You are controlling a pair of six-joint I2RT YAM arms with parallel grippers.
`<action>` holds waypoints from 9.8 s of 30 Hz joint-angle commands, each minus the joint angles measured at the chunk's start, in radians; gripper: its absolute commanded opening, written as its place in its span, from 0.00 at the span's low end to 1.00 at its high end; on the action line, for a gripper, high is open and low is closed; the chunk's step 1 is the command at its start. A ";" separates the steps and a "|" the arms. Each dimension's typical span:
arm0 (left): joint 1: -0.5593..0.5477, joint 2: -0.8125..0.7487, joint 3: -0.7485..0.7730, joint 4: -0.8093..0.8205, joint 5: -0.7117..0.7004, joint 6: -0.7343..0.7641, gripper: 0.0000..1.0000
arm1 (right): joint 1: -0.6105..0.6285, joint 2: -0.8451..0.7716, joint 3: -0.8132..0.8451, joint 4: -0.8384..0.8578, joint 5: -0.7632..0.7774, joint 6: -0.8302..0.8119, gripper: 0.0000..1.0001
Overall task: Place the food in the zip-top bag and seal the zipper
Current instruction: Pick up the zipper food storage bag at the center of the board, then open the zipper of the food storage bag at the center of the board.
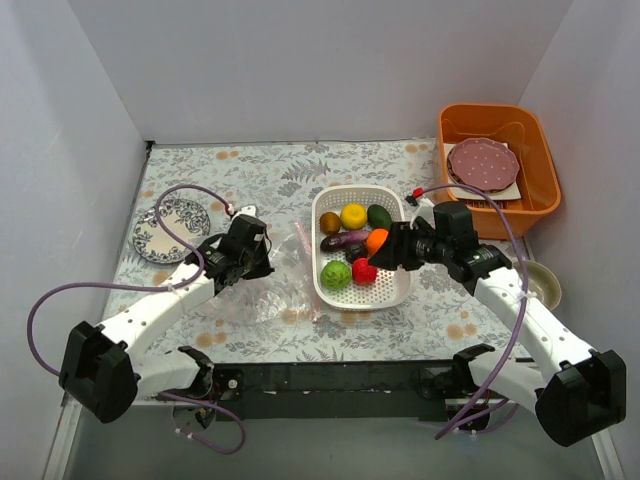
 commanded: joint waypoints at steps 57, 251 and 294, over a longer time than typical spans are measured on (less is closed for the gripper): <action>-0.003 -0.324 0.121 -0.077 0.355 0.278 0.00 | 0.148 0.410 0.164 0.616 -0.310 0.211 0.55; 0.023 0.033 0.440 -0.359 -0.042 0.014 0.00 | 0.483 0.697 0.364 0.417 0.524 0.261 0.01; 0.023 0.015 0.397 -0.282 0.131 -0.031 0.00 | 0.480 0.419 0.147 0.567 0.279 0.275 0.51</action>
